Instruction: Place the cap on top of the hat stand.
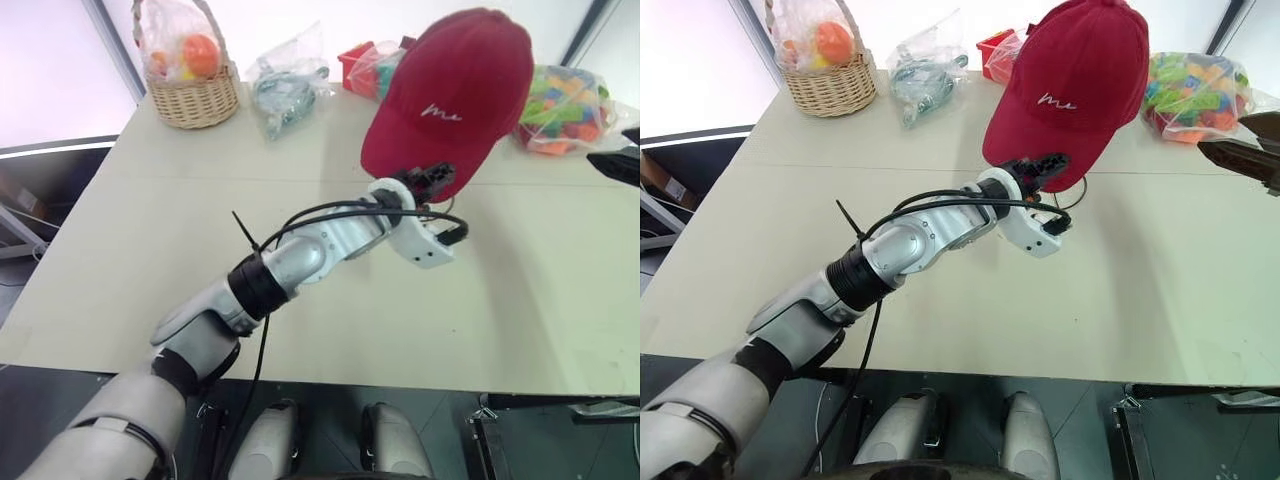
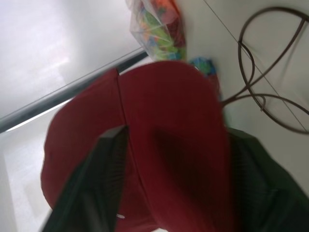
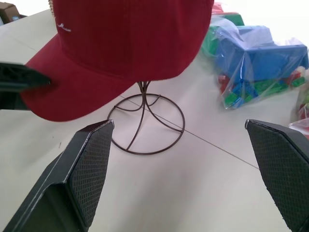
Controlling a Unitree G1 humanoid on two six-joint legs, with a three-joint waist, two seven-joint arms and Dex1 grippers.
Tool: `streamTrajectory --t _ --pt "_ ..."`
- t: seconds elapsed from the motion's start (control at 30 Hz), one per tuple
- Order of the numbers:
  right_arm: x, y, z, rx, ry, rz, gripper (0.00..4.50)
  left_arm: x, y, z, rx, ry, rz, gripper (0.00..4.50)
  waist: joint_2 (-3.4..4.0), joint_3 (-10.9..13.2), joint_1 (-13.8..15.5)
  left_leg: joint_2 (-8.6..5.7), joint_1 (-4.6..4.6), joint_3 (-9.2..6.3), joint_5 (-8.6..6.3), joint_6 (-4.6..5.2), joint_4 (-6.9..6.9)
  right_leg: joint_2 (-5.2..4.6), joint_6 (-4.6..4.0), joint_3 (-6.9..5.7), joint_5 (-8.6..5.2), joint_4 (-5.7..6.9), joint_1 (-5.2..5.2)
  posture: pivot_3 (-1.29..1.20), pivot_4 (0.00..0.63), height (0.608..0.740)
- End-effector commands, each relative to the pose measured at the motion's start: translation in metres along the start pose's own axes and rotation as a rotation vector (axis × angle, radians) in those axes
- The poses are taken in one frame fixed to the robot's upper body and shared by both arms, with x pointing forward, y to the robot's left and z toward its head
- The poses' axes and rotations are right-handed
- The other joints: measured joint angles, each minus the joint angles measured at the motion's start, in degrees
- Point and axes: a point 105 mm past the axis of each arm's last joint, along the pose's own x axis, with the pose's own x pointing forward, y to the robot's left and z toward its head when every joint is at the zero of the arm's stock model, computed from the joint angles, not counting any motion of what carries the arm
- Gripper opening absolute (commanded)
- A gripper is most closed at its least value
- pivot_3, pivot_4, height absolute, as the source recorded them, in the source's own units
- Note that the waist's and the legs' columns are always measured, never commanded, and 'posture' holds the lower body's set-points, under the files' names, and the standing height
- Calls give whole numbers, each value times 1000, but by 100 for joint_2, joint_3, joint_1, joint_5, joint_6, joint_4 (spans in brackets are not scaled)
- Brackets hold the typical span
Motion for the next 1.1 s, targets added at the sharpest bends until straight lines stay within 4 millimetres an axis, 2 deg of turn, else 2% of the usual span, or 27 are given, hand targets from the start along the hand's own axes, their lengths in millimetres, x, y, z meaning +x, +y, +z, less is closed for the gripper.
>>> streamTrajectory --t 0.03,0.17,0.3,0.43,0.57,0.73,0.8,0.93,1.03,1.1 --pt "-3 0 15 -44 -48 -4 4500 -1 14 -5 -8 17 46 4123 0 0 -4 0 0 0 0 0 0 0 0 0 0 0 0 0 150 740" --pt "-2 0 15 -43 -50 -2 4500 -2 18 -2 -32 4 72 4123 0 0 -8 0 0 0 0 0 0 0 0 0 0 0 0 0 150 740" --pt "-3 1 13 -41 -47 -2 4500 -8 22 7 -235 -79 69 4123 1 0 -7 1 0 -1 0 0 0 0 0 0 0 0 0 0 150 740" --pt "-4 0 11 -39 -41 -6 4500 -19 12 7 -406 -119 -11 4123 1 -1 -14 3 1 -1 0 0 0 0 0 0 0 0 0 0 150 740" --pt "-3 0 10 -37 -42 -5 4500 -27 2 7 -396 -133 -68 4123 2 -1 -12 2 1 -1 0 0 3 0 0 0 0 1 0 0 150 740" --pt "-1 0 10 -37 -45 -1 4500 -32 7 5 -487 -132 -61 4123 1 -1 2 2 0 -1 -1 2 8 0 0 0 0 0 2 0 150 740" --pt "-1 1 10 -39 -46 1 4500 -34 17 -12 -673 -104 -15 4123 1 -1 -2 2 -1 -1 -1 2 9 0 0 0 0 1 3 0 150 740" --pt "-4 -1 10 -42 -43 -2 4500 -42 21 -75 -1161 46 136 4123 1 0 -14 2 -3 -2 -4 6 20 1 0 -1 0 4 3 0 150 740" --pt "-5 -2 9 -40 -42 -3 4500 -58 11 -130 -1565 189 315 4123 -1 0 -37 6 -1 -2 -4 6 24 4 0 -2 0 10 3 0 150 740" --pt "-4 -1 6 -34 -42 1 4500 -73 -1 -163 -1736 288 433 4123 -1 0 -38 7 -1 -2 -4 6 27 5 0 -2 0 13 3 0 150 740"
